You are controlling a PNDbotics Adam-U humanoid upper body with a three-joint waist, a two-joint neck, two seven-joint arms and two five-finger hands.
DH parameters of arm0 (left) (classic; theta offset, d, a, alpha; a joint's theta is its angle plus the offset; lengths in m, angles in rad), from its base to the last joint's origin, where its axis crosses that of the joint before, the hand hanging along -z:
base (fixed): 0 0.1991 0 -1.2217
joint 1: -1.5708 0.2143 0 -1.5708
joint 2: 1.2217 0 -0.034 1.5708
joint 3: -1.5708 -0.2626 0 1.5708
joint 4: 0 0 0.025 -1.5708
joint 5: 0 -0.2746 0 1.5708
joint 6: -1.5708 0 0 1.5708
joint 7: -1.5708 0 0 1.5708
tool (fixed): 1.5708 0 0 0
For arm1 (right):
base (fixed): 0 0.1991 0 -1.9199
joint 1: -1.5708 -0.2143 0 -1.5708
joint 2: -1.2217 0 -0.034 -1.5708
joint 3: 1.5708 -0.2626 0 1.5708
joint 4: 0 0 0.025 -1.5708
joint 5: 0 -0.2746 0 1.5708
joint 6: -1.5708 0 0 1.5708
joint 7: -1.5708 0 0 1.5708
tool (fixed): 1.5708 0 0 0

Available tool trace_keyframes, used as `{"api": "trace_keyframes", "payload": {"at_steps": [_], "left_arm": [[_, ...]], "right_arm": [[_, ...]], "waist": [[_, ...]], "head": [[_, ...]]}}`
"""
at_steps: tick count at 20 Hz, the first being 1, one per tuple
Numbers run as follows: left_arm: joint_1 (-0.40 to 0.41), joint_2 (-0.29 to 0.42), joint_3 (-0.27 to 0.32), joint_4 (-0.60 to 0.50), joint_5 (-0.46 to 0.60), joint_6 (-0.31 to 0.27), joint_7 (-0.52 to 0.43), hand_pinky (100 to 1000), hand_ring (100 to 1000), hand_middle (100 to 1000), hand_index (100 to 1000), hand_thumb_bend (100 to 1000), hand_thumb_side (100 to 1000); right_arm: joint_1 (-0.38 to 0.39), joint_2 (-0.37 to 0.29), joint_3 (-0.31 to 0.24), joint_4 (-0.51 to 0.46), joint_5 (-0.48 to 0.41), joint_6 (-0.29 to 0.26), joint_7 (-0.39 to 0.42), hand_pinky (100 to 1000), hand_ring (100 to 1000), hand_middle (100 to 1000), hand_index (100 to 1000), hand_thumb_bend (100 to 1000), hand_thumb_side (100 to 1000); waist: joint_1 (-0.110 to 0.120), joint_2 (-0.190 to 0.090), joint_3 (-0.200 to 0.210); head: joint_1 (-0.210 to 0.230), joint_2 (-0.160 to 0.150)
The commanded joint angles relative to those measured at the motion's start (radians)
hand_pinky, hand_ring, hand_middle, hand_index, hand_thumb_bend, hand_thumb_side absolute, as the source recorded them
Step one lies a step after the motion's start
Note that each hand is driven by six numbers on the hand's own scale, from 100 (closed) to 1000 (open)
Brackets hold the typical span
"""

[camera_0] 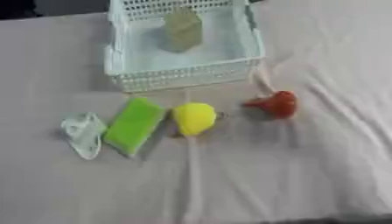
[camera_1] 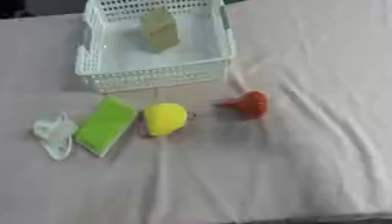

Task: Pick up objects on the table and place them in the box.

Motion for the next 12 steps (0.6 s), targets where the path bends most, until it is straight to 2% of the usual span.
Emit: {"api": "trace_keyframes", "payload": {"at_steps": [1, 5, 11, 12], "left_arm": [[-0.014, 0.010, 0.012, -0.015, 0.008, 0.006, 0.004, 1000, 988, 951, 993, 155, 1000], [-0.017, 0.007, 0.009, -0.015, 0.010, 0.010, 0.001, 1000, 988, 952, 993, 155, 1000], [-0.029, 0.003, 0.002, -0.015, 0.019, 0.022, -0.007, 1000, 989, 952, 992, 158, 1000], [-0.033, 0.004, -0.001, -0.015, 0.021, 0.023, -0.009, 1000, 989, 952, 992, 158, 1000]], "right_arm": [[-0.016, -0.023, -0.012, -0.018, -0.020, -0.106, -0.105, 803, 884, 845, 894, 100, 1000], [-0.017, -0.045, -0.001, -0.018, -0.026, -0.102, -0.080, 804, 882, 837, 892, 100, 1000], [0.004, -0.162, 0.023, -0.018, -0.014, -0.062, -0.080, 795, 860, 824, 897, 100, 1000], [0.010, -0.200, 0.034, -0.018, -0.008, -0.051, -0.070, 800, 860, 831, 901, 114, 1000]], "waist": [[-0.001, -0.021, 0.002], [-0.003, -0.018, 0.003], [-0.012, -0.017, 0.007], [-0.014, -0.017, 0.009]], "head": [[0.006, 0.005], [-0.005, 0.005], [-0.037, 0.005], [-0.035, 0.005]]}}
